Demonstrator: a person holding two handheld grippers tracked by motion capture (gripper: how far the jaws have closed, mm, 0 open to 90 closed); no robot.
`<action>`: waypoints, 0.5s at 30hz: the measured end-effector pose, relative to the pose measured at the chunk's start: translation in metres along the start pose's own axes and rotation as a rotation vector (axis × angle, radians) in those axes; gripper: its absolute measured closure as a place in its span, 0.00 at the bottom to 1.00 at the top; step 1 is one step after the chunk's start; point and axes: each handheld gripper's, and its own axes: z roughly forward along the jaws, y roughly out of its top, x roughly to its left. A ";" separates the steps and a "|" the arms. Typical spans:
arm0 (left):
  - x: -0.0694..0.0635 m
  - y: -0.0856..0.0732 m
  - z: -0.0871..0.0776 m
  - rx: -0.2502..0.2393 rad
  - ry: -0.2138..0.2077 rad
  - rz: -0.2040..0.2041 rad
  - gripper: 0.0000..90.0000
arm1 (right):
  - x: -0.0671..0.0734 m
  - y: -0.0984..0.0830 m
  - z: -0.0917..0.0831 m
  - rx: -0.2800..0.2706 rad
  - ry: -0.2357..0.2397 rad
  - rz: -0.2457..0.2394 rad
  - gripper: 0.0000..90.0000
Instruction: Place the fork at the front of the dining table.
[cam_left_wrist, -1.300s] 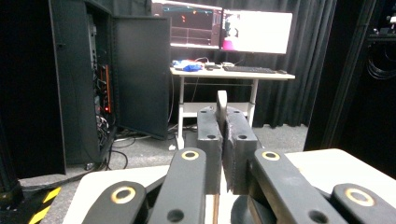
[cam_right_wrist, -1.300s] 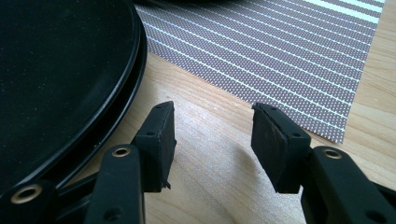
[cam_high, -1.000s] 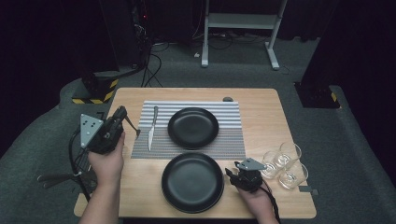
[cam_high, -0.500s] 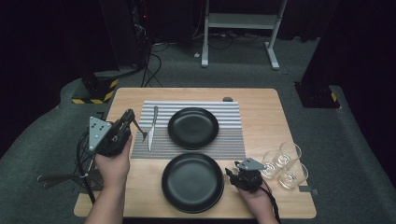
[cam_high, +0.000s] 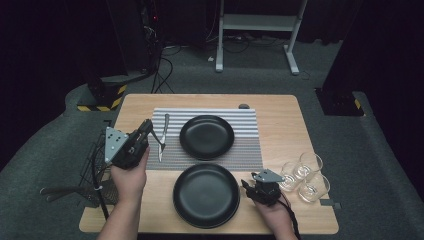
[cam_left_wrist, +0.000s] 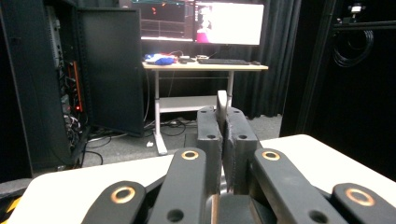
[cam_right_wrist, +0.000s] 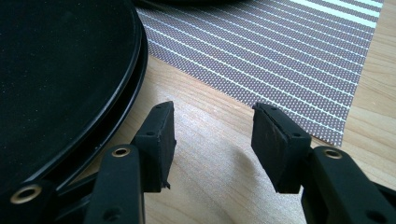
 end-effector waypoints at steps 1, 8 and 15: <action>-0.001 0.000 0.000 0.003 -0.004 -0.002 0.96 | 0.000 0.000 0.000 0.001 -0.001 -0.002 0.55; -0.007 -0.001 0.003 0.014 -0.012 -0.001 0.96 | -0.001 0.001 0.001 0.004 0.006 0.003 0.55; -0.012 -0.005 0.010 0.021 -0.033 0.002 0.96 | -0.001 0.001 0.001 0.006 0.007 0.007 0.55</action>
